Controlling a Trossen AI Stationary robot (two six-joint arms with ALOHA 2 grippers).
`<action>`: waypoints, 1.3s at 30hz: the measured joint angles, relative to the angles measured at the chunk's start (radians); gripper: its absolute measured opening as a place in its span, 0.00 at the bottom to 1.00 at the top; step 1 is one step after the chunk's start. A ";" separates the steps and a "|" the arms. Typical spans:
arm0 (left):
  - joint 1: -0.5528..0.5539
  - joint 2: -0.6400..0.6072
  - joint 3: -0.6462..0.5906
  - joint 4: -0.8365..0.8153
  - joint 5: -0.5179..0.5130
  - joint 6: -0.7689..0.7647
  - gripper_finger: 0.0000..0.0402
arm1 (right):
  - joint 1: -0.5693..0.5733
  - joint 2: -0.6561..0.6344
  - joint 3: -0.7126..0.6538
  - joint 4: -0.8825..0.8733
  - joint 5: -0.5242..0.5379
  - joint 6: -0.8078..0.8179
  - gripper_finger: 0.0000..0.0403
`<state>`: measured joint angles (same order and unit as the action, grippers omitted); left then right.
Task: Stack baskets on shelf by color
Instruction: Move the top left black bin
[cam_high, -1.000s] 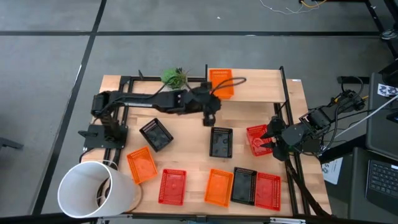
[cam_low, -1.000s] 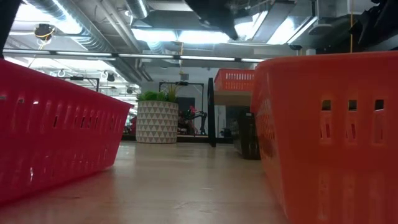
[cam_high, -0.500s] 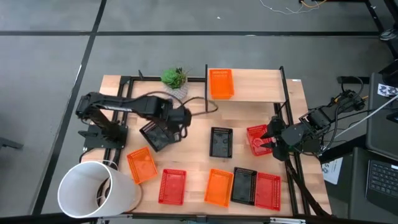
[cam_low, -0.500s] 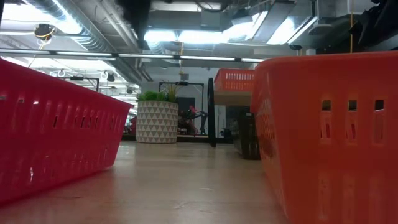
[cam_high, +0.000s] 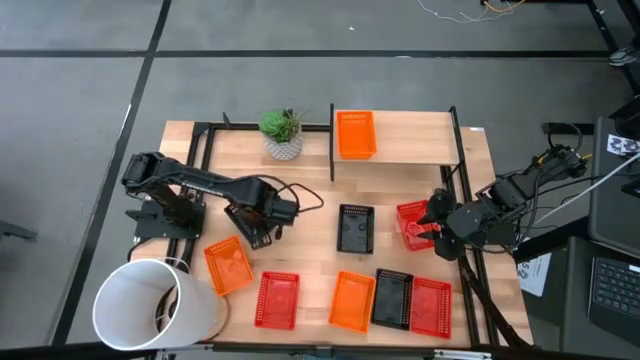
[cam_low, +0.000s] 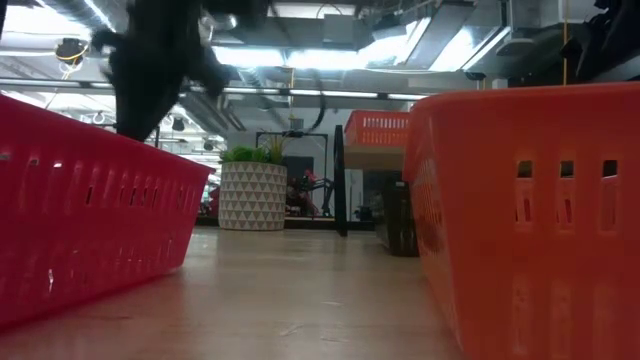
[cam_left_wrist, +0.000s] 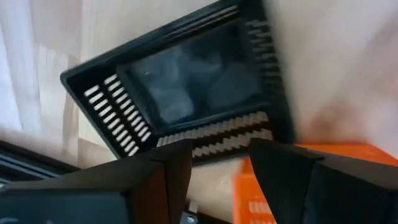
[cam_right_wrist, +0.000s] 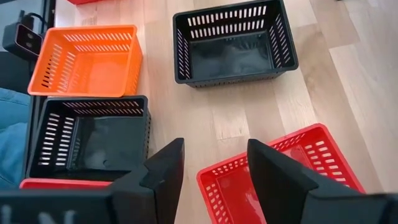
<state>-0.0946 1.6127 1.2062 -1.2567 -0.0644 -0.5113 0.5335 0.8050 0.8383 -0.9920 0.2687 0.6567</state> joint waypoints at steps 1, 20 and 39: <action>0.018 0.000 -0.033 0.021 -0.001 0.018 0.39 | 0.000 0.005 0.000 0.000 0.000 0.013 0.44; 0.160 0.033 -0.118 1.050 0.112 0.298 0.39 | 0.000 0.053 0.000 0.005 0.000 0.045 0.44; 0.188 0.033 -0.054 0.462 -0.249 0.364 0.39 | 0.000 0.053 0.000 0.005 0.000 0.043 0.44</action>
<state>0.0930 1.6455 1.1520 -0.7950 -0.3132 -0.1468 0.5335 0.8577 0.8383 -0.9873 0.2687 0.6996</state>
